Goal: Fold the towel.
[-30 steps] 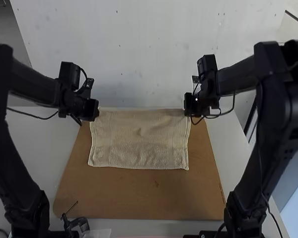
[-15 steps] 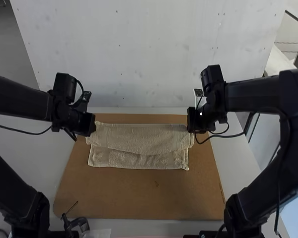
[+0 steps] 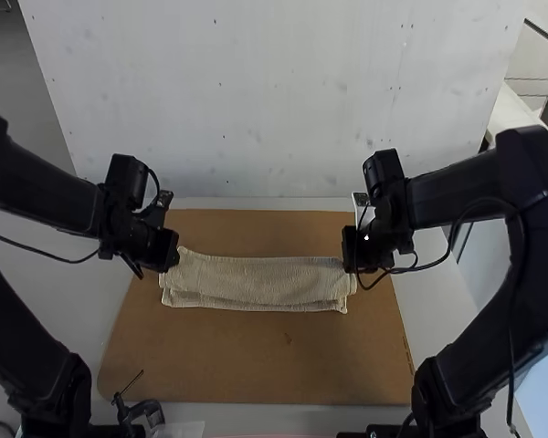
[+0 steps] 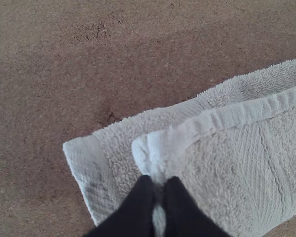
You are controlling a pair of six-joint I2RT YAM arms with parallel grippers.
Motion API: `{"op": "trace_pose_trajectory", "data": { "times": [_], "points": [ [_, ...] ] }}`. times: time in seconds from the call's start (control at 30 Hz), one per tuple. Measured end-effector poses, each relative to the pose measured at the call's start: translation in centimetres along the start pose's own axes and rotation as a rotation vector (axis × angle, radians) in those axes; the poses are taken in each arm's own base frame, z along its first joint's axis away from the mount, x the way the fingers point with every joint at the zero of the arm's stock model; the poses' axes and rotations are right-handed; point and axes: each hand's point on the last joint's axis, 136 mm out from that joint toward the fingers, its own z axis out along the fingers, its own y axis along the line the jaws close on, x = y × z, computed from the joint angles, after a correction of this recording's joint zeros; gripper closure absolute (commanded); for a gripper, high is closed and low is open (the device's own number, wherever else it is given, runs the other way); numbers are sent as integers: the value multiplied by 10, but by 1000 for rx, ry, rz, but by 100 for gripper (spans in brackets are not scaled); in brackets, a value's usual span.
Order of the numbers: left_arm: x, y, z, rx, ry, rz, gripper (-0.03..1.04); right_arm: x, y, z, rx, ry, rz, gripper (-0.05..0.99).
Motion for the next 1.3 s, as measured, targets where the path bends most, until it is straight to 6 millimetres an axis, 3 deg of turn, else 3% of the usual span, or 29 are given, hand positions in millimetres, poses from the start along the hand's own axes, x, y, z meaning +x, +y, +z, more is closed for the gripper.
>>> {"op": "trace_pose_trajectory", "data": {
  "times": [0.23, 0.43, 0.73, 0.87, 1.3],
  "points": [
    [14, 10, 14, -7, 53, -30, 100, 6, -6, 21, 15, 33, 5, 92],
    [8, 17, 28, -8, 50, -33, 100, 8, -9, 37, 20, 47, 7, 92],
    [12, 18, 33, -6, 66, -36, 100, -11, -9, 47, 20, -4, 1, 92],
    [11, 19, 36, -7, 62, -35, 100, -9, -12, 57, 25, 3, 4, 92],
    [-1, 22, 36, -15, 21, -28, 98, -20, -11, 57, 24, -21, 1, 92]
  ]
}}
